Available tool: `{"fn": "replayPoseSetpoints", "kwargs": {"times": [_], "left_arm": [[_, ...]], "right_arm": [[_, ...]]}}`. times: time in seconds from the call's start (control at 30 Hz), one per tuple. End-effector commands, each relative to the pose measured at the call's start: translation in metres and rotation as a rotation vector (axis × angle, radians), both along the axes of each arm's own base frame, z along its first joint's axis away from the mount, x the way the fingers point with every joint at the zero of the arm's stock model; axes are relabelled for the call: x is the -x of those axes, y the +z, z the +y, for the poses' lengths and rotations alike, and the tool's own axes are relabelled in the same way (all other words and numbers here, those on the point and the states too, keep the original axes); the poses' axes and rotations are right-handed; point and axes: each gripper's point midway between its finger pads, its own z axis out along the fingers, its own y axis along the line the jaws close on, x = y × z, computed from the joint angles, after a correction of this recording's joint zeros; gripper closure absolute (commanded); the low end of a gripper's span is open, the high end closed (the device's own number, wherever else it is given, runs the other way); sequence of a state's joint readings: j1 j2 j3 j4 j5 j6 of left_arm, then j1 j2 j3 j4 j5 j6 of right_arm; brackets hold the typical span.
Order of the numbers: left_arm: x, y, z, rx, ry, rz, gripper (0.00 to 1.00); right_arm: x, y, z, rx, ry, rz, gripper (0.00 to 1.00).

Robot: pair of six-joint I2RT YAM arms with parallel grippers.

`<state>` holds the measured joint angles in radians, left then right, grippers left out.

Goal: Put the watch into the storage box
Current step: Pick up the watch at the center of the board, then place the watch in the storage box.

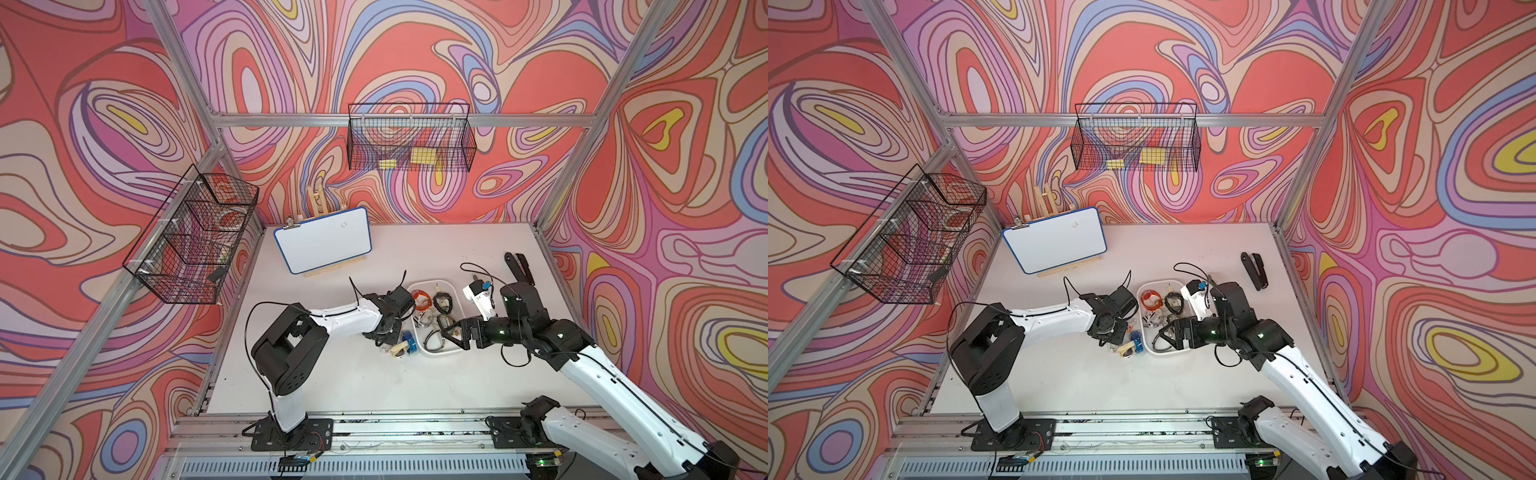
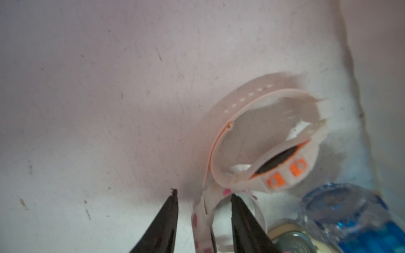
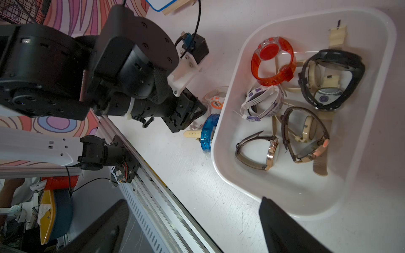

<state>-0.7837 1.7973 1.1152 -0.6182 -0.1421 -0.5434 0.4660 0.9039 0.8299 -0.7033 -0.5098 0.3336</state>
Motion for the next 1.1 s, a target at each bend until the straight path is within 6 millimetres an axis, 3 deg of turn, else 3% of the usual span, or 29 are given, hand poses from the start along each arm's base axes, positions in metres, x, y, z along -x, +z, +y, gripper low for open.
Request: {"fn": "replayPoseSetpoints", "kwargs": {"times": [0.0, 0.27, 0.43, 0.6, 0.83, 0.93, 1.07], "left_arm": [[0.007, -0.001, 0.015, -0.061, -0.009, 0.027, 0.66], [0.015, 0.012, 0.026, -0.075, -0.02, 0.023, 0.91], [0.015, 0.035, 0.029, -0.07, -0.031, -0.004, 0.92], [0.015, 0.078, 0.024, -0.004, -0.044, -0.043, 0.93], [0.015, 0.139, -0.036, 0.17, -0.159, -0.088, 0.93], [0.015, 0.147, -0.071, 0.203, -0.224, -0.079, 0.93], [0.013, 0.142, -0.111, 0.22, -0.278, -0.052, 0.93]], "right_arm": [[0.0, -0.003, -0.002, 0.01, -0.001, -0.007, 0.02], [-0.002, -0.003, -0.002, 0.012, -0.007, -0.013, 0.02], [-0.003, -0.004, 0.0, 0.007, 0.001, -0.006, 0.02], [-0.001, -0.004, 0.0, 0.01, 0.011, -0.015, 0.02], [-0.001, -0.003, -0.001, 0.011, 0.005, -0.017, 0.02], [0.0, -0.002, -0.003, 0.012, -0.003, -0.016, 0.02], [0.002, 0.0, -0.007, 0.019, -0.019, -0.021, 0.02]]}}
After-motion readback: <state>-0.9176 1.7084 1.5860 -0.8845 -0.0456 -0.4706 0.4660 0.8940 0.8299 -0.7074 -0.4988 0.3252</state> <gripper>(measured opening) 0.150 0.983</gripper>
